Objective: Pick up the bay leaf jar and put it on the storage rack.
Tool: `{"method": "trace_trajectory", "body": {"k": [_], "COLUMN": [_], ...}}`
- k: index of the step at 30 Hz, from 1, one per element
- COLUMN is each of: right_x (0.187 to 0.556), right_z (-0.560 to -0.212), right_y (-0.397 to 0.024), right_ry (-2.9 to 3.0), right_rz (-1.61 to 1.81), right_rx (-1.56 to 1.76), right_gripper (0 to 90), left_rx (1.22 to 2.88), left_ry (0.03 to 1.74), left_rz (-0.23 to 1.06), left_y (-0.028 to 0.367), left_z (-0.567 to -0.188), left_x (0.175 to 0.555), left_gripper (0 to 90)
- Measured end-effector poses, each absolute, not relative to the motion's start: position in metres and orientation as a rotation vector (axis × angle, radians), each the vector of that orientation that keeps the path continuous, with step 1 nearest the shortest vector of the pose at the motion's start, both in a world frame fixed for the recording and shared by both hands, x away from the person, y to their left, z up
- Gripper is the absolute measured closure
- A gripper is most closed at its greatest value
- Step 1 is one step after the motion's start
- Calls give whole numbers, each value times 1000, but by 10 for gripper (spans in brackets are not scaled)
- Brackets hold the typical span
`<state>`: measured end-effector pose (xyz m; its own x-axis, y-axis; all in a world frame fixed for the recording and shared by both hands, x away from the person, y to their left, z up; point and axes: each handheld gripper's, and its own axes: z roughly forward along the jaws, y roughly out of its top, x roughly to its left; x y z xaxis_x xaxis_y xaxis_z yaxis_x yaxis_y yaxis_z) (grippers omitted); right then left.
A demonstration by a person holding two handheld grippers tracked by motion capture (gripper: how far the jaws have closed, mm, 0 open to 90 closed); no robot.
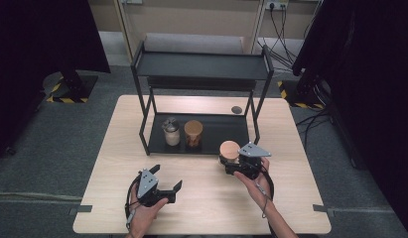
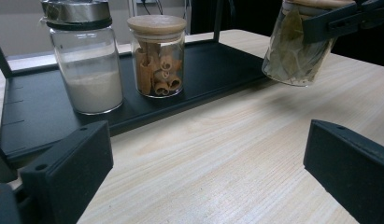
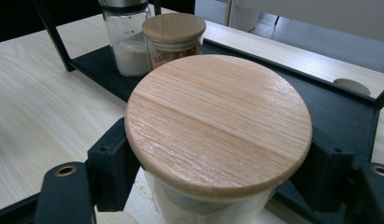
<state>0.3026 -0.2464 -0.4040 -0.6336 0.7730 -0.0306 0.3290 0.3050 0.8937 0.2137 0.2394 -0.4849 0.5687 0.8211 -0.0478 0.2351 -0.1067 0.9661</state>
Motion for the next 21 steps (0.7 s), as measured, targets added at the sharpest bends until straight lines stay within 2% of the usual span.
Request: {"method": "trace_trajectory", "body": {"k": [21], "right_x": [310], "right_z": [-402], "right_y": [-242], "right_ry": [2122], "right_rz": [1286], "right_rx": [968], "right_gripper": [263], "left_rx": [1644], "left_ry": [897], "left_rz": [630], "left_y": [240], "left_z": [-485], "left_x": [214], "left_gripper": [11]}}
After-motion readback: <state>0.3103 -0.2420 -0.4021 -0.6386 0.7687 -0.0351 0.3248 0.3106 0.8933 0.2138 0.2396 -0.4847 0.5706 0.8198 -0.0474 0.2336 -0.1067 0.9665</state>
